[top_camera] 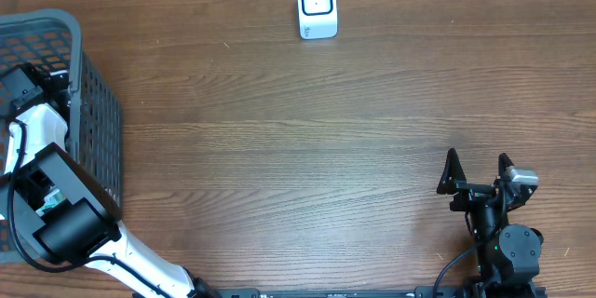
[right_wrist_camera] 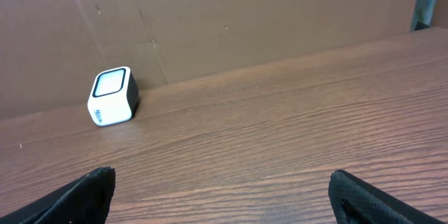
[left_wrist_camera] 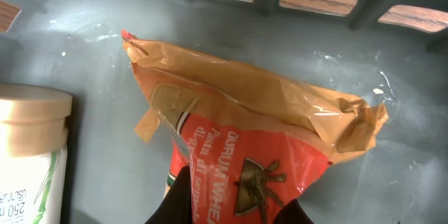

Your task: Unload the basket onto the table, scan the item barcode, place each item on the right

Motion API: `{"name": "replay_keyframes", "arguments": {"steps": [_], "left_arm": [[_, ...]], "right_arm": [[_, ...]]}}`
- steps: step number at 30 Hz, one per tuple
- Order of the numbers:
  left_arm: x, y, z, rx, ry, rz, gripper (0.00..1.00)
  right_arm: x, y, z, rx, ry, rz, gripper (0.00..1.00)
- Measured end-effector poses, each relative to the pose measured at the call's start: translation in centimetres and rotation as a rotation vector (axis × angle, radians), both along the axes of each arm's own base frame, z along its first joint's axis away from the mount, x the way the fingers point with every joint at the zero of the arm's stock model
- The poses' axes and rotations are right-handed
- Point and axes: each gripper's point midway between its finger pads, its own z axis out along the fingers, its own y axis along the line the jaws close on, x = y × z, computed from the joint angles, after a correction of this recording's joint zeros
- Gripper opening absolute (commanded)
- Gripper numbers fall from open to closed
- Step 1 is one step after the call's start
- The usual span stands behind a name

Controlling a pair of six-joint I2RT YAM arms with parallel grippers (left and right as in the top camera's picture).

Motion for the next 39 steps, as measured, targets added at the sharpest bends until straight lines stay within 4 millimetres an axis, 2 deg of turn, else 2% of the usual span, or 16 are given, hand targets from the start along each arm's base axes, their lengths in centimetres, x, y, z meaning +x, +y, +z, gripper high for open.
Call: {"name": "replay_keyframes", "arguments": {"steps": [9,16,17,18,19,21,23,28,34,39], "left_arm": [[-0.5,-0.2,0.1,-0.029,0.006,0.083,0.04],[-1.6,-1.6,0.2,-0.143,0.042,0.182,0.04],[-1.8,-1.9,0.2,-0.161,0.047,0.2,0.13],[-2.0,-2.1,0.3,-0.178,0.052,0.218,0.5],[-2.1,-2.4,0.3,-0.194,0.054,0.237,0.65],[-2.5,-3.2,0.0,-0.241,0.064,0.27,0.76],[-3.4,-4.3,-0.9,-0.294,0.109,0.293,0.79],[-4.6,-6.3,-1.1,-0.361,0.174,0.305,0.88],[-5.8,-7.4,-0.9,-0.418,0.22,0.306,0.95],[-7.8,-8.1,-0.1,-0.46,0.286,0.327,0.98]], "right_arm": [[0.0,0.0,0.0,0.0,0.0,0.0,1.0],[0.0,0.0,0.0,0.0,0.0,0.0,1.0],[0.0,0.0,0.0,0.0,0.0,0.0,1.0],[0.0,0.0,0.0,0.0,0.001,0.0,1.0],[0.0,0.0,0.0,0.0,0.0,0.0,1.0],[0.0,0.0,0.0,0.0,0.0,0.0,1.0],[0.0,0.0,0.0,0.0,0.0,0.0,1.0],[0.0,0.0,0.0,0.0,0.0,0.0,1.0],[0.0,0.0,0.0,0.0,0.0,0.0,1.0],[0.0,0.0,0.0,0.0,0.0,0.0,1.0]]}}
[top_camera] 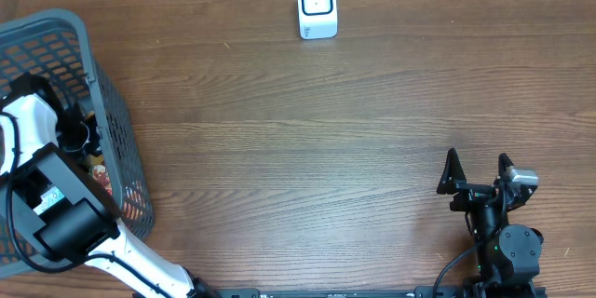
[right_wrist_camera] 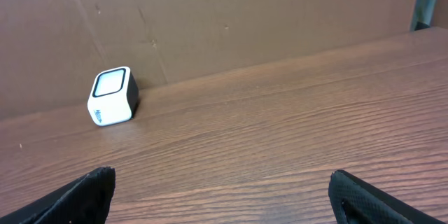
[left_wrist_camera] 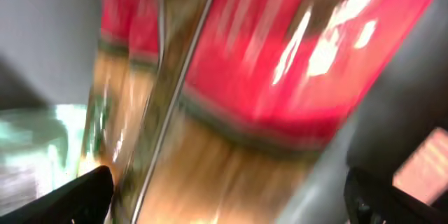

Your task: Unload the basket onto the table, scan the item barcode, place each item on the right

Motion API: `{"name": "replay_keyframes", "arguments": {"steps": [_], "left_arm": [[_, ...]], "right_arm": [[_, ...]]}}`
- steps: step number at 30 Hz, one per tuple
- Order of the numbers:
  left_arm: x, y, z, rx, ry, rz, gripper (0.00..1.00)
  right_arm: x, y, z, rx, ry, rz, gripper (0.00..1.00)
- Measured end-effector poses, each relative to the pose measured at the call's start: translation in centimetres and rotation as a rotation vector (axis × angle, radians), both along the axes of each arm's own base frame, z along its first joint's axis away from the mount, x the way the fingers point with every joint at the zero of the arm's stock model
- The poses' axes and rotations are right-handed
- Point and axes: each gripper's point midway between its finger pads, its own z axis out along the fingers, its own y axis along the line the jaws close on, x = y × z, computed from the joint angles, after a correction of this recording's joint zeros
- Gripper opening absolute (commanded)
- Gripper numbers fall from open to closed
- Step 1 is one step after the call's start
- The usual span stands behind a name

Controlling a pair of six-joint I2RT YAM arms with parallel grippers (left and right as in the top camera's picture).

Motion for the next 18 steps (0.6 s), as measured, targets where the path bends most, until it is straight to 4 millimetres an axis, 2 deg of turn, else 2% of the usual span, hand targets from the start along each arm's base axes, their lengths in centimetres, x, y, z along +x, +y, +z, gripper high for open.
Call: {"name": "replay_keyframes", "arguments": {"steps": [5,8,11,14,18], "left_arm": [[-0.9,-0.5,2.7,-0.012,-0.004,0.005,0.97],[-0.8,-0.4,3.9,0.011,-0.033,0.0,0.89],[-0.9,-0.4,3.0,0.024,-0.05,-0.004,0.82],[-1.8,-0.9,1.0,0.016,-0.025,-0.008,0.64],[-2.3,-0.2,0.2,0.066,-0.011,-0.012,0.42]], "right_arm": [[0.0,0.0,0.0,0.0,0.0,0.0,1.0],[0.0,0.0,0.0,0.0,0.0,0.0,1.0],[0.0,0.0,0.0,0.0,-0.001,0.0,1.0],[0.0,0.0,0.0,0.0,0.0,0.0,1.0],[0.0,0.0,0.0,0.0,0.0,0.0,1.0]]}}
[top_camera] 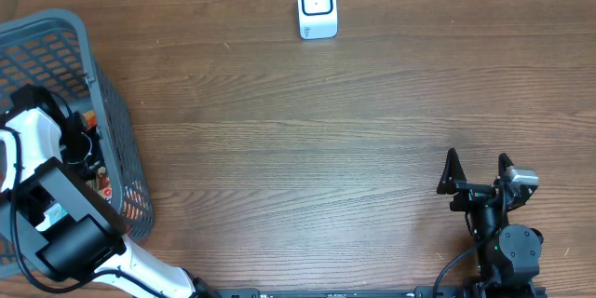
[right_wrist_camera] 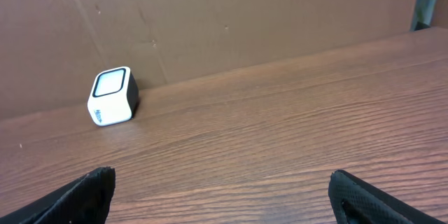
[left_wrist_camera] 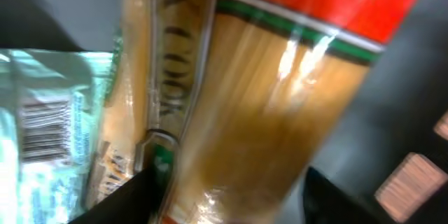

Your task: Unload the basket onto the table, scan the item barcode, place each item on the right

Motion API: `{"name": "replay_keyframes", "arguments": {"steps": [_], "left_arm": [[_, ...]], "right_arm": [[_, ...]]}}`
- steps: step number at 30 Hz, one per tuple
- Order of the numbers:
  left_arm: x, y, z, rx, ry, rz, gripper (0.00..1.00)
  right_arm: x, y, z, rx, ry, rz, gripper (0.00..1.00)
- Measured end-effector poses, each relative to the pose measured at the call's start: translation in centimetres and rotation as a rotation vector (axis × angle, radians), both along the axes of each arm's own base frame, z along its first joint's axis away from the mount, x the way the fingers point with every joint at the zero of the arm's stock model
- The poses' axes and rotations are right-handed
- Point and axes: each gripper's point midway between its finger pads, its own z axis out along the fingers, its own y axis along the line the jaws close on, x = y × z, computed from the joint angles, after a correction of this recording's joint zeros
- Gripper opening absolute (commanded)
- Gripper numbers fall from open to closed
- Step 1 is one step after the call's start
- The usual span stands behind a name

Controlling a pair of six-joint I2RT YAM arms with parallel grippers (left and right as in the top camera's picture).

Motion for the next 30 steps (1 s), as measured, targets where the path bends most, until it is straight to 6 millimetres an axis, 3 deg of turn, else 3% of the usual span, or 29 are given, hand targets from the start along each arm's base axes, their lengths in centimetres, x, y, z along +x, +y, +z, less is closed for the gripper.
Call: {"name": "replay_keyframes", "arguments": {"steps": [3,20,30], "left_arm": [[-0.2,0.3,-0.1,0.028,0.0,-0.008,0.04],[-0.4,0.7,2.1,0.019,0.037,-0.028,0.04],[2.4,2.2,10.2,0.079,-0.08,-0.032,0.04]], "right_arm": [[0.0,0.0,0.0,0.0,0.0,0.0,1.0],[0.0,0.0,0.0,0.0,0.0,0.0,1.0],[0.0,0.0,0.0,0.0,0.001,0.0,1.0]]}}
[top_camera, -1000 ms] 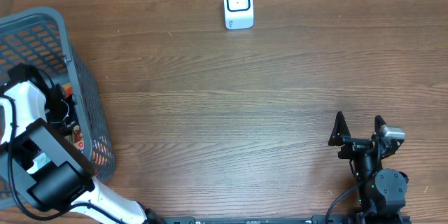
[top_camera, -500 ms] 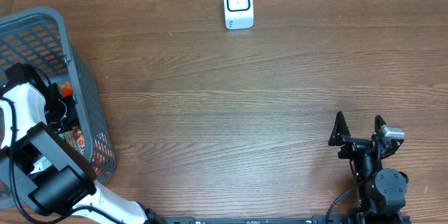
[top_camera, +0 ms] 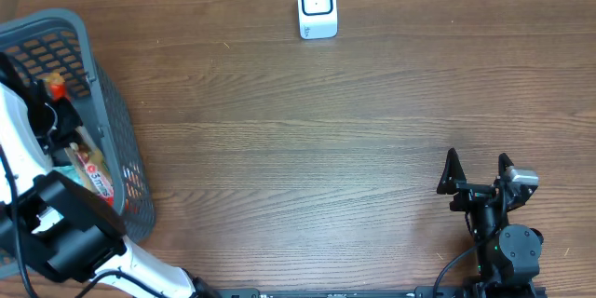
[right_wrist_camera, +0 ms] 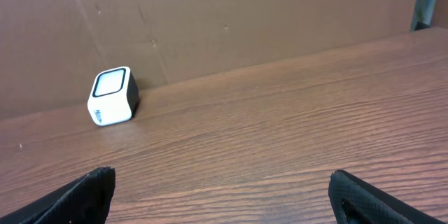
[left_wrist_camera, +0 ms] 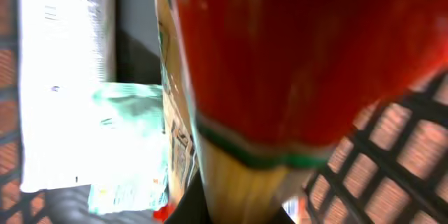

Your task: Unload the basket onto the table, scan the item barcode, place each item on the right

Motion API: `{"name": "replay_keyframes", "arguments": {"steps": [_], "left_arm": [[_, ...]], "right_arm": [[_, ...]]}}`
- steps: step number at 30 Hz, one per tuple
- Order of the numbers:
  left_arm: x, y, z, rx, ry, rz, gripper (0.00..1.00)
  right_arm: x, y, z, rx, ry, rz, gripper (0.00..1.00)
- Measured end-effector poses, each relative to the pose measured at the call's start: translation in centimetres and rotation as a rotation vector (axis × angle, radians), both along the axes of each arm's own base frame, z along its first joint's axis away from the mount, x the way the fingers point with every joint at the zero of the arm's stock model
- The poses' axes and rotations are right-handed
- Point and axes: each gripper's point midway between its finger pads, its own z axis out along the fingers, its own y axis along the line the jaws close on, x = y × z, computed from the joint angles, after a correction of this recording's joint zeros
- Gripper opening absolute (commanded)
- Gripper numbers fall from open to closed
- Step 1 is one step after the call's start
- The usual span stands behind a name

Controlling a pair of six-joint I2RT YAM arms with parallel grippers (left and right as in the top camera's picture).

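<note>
A long pasta packet (left_wrist_camera: pixel 280 77), red above and tan below, fills the left wrist view. My left gripper (left_wrist_camera: pixel 241 206) is shut on its tan part, inside the grey mesh basket (top_camera: pixel 107 102) at the table's left edge. No barcode shows on the packet. The white scanner (top_camera: pixel 317 6) stands at the far middle of the table and also shows as a small white cube, the scanner (right_wrist_camera: pixel 112 96). My right gripper (top_camera: pixel 478 169) rests open near the front right, with nothing between its fingers (right_wrist_camera: pixel 98 189).
Beside the packet in the basket lie a bright white carton (left_wrist_camera: pixel 66 77) and a pale green packet (left_wrist_camera: pixel 133 147). The basket's mesh wall (left_wrist_camera: pixel 392 154) is close on the right. A brown cardboard wall (right_wrist_camera: pixel 245 14) backs the table.
My left gripper was open around the pasta packet low in the basket. Now it is shut on the packet and sits farther back in the basket. The right arm has not moved.
My left gripper was in the basket over the packet's crumpled top end. Then the basket stood shifted to the right and the gripper was wide open over the packet. Then it straddled the tan part, and now it grips it. The right arm stayed still.
</note>
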Motion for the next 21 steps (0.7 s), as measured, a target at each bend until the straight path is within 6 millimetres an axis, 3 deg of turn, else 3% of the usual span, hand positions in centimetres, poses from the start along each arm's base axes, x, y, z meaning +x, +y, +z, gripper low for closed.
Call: {"name": "replay_keyframes", "arguments": {"steps": [10,21], "left_arm": [[-0.5,-0.9,5.9,0.073,-0.129,-0.005,0.04],[-1.1,-1.7,9.2,0.118,-0.211,-0.009,0.04]], "right_arm": [[0.0,0.0,0.0,0.0,-0.001,0.0,1.0],[0.0,0.0,0.0,0.0,0.0,0.001,1.0]]}}
